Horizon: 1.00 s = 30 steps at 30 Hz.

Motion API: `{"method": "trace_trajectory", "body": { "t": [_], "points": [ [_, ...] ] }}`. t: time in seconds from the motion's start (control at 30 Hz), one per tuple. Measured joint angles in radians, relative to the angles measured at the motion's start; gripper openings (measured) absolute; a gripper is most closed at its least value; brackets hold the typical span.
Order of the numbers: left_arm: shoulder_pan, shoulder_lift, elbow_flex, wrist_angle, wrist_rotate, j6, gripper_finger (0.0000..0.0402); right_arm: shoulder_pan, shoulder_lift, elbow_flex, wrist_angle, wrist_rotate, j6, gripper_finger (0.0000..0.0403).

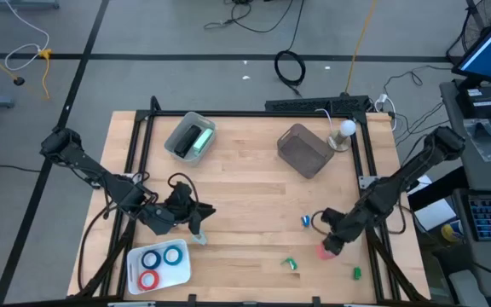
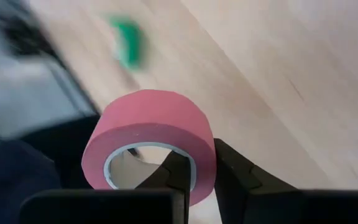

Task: Pick and place Stapler, Stapler remover, tape
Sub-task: Put the pink tape into the white bin

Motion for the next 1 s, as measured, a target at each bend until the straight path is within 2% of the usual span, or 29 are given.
{"method": "trace_trajectory", "body": {
  "t": [0.13, 0.3, 0.47, 0.67, 0.8, 1.0],
  "points": [
    [0.011, 0.002, 0.0, 0.068, 0.0, 0.033, 0.0113, -0.062, -0.065, 0.0, 0.094, 0.12, -0.096, 0.0033],
    [0.048, 0.009, 0.0, 0.227, 0.002, 0.137, 0.0113, -0.171, -0.091, 0.0, 0.244, 0.154, -0.252, 0.0033],
    [0.097, 0.047, 0.0, 0.424, 0.082, 0.263, 0.0113, -0.288, -0.064, 0.001, 0.456, 0.145, -0.413, 0.0033],
    [0.159, 0.117, 0.0, 0.581, 0.196, 0.291, 0.0113, -0.395, -0.003, 0.002, 0.667, 0.133, -0.525, 0.0033],
    [0.202, 0.165, 0.0, 0.681, 0.248, 0.29, 0.0113, -0.441, 0.047, 0.002, 0.791, 0.129, -0.548, 0.0033],
    [0.255, 0.243, 0.0, 0.863, 0.306, 0.291, 0.0113, -0.484, 0.118, 0.002, 0.861, 0.084, -0.528, 0.0034]
  ]
}}
